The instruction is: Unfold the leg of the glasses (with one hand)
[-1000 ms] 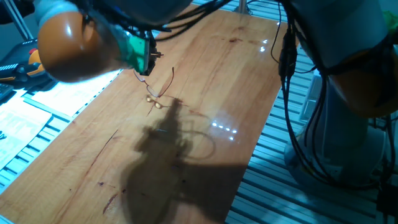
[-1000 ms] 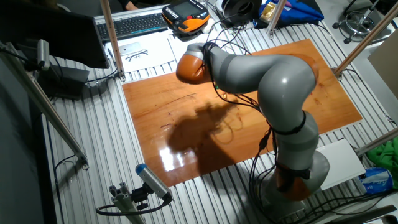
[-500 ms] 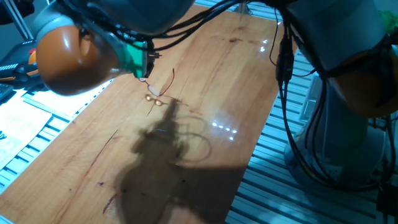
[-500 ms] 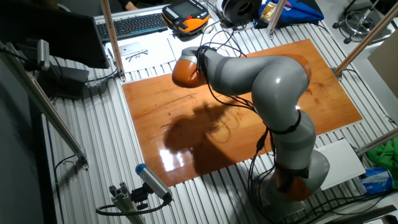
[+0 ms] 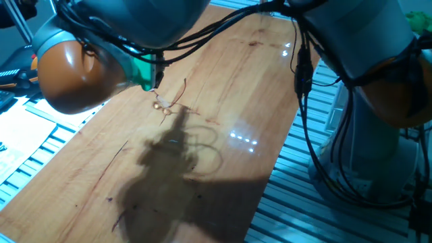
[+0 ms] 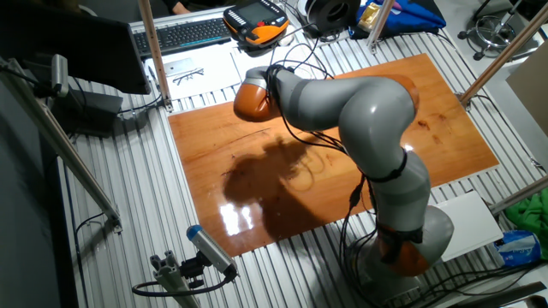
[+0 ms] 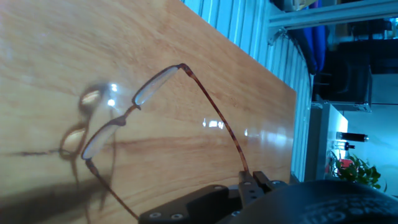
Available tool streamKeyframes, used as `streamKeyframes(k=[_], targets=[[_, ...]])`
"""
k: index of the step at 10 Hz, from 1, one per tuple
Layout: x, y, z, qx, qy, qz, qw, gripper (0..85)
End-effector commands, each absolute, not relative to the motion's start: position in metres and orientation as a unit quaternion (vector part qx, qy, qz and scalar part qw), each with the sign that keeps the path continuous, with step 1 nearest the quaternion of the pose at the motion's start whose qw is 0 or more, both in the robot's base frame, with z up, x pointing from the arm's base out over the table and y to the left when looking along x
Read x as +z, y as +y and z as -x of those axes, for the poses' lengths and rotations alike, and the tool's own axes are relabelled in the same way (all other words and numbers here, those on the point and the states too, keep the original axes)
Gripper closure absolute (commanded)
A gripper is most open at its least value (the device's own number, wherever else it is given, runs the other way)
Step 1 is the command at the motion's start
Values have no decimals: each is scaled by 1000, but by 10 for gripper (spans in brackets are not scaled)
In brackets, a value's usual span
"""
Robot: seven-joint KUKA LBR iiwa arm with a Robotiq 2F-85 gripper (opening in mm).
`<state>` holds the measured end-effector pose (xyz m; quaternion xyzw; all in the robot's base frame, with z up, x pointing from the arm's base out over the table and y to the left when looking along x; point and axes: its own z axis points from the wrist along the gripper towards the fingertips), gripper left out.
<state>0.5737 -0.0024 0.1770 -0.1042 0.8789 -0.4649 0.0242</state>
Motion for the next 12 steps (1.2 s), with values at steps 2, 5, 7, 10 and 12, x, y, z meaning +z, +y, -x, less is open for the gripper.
streamKeyframes(k=[2,5,7,10,12], targets=[[171,0,-577,-468,877,102,24,850],[170,15,-579,-461,883,87,12,850],[167,25,-577,-461,884,77,9,850],[166,28,-576,-455,888,70,7,850],[169,23,-576,-398,916,45,-6,850]])
